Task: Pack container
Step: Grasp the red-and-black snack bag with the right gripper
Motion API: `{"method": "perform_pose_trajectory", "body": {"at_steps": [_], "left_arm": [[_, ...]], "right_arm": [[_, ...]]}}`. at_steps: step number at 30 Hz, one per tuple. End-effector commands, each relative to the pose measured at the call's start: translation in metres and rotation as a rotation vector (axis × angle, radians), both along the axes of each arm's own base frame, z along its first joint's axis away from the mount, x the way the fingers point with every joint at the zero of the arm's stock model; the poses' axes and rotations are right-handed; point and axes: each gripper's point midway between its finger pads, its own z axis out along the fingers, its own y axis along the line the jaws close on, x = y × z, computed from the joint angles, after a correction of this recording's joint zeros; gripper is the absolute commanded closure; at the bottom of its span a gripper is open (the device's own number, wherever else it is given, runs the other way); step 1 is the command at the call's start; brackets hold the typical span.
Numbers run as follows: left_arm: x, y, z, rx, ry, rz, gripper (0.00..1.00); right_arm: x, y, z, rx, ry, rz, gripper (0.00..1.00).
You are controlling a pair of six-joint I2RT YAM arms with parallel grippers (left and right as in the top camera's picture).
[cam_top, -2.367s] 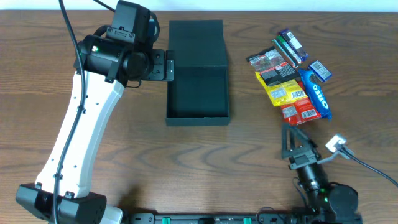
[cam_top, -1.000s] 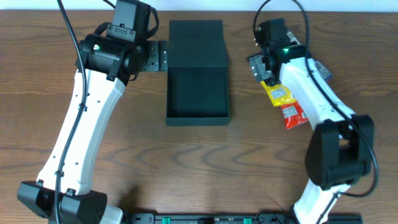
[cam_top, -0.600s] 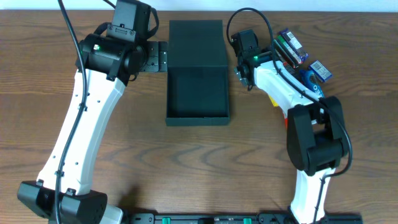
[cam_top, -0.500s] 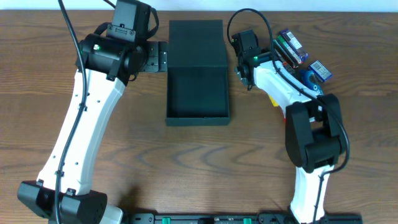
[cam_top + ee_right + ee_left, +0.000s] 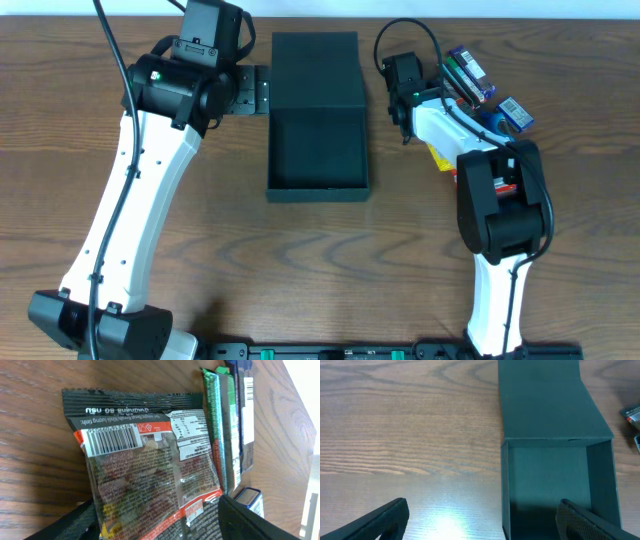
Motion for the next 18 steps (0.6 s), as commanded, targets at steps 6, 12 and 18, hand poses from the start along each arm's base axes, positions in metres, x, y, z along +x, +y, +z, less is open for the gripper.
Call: {"method": "perform_pose_trajectory", "body": {"at_steps": [6,12,18], "left_arm": [[0.006,0.004,-0.001,0.031,-0.01,-0.003,0.05],[0.006,0.004,-0.001,0.031,-0.01,-0.003,0.05],[0.006,0.004,-0.001,0.031,-0.011,-0.002,0.05]], "right_arm": [[0.003,-0.004,-0.014,0.019,0.017,-0.01,0.74],[0.003,-0.004,-0.019,0.04,0.003,-0.042,0.99],[0.011,0.007,0.0,0.04,-0.048,-0.041,0.99]]}}
